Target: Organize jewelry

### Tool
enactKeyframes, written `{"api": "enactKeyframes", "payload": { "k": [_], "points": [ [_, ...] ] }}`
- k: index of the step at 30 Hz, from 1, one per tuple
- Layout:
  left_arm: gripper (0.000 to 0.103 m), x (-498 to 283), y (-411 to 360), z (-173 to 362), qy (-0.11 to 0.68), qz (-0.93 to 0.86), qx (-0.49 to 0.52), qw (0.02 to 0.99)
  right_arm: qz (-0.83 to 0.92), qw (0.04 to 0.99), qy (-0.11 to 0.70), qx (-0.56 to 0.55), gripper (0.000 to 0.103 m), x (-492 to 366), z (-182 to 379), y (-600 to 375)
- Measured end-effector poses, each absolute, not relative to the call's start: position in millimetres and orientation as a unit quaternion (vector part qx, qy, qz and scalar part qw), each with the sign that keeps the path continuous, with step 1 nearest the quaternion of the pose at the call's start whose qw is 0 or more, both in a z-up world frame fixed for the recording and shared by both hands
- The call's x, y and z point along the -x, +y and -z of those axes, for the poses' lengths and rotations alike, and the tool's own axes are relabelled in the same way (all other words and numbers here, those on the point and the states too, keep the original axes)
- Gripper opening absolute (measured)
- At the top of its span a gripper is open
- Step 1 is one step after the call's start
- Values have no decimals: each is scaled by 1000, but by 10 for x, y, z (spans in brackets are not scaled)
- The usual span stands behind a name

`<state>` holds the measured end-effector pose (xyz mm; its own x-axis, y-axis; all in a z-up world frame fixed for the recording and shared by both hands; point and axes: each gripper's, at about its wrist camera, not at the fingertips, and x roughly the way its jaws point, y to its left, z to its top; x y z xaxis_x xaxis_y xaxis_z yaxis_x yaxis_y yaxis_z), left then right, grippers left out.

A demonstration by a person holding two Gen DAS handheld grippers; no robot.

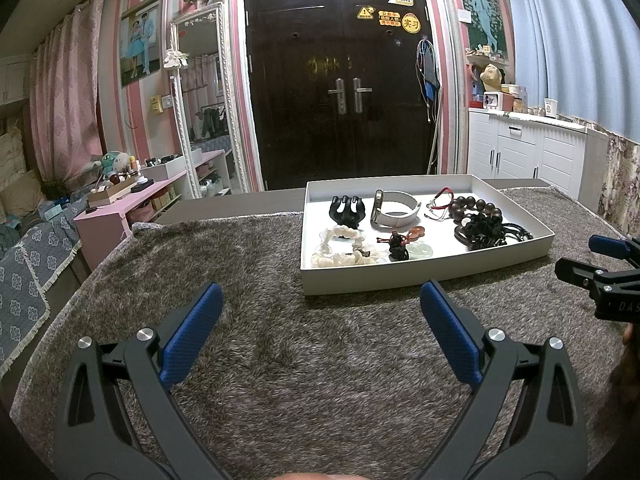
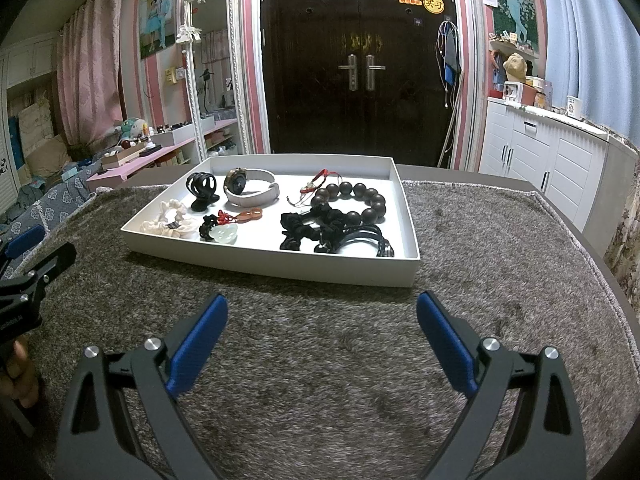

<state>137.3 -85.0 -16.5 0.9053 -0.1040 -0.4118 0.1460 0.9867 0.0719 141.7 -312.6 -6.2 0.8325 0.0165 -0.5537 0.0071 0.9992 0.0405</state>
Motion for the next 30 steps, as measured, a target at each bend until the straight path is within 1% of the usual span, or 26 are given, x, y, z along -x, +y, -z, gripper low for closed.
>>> {"api": "enactKeyframes", "payload": {
  "k": [30],
  "points": [
    [100,-1385,-854,176,211,52,-55,975,-3,957,290,-20,95,-1416,64,-3121]
  ]
}}
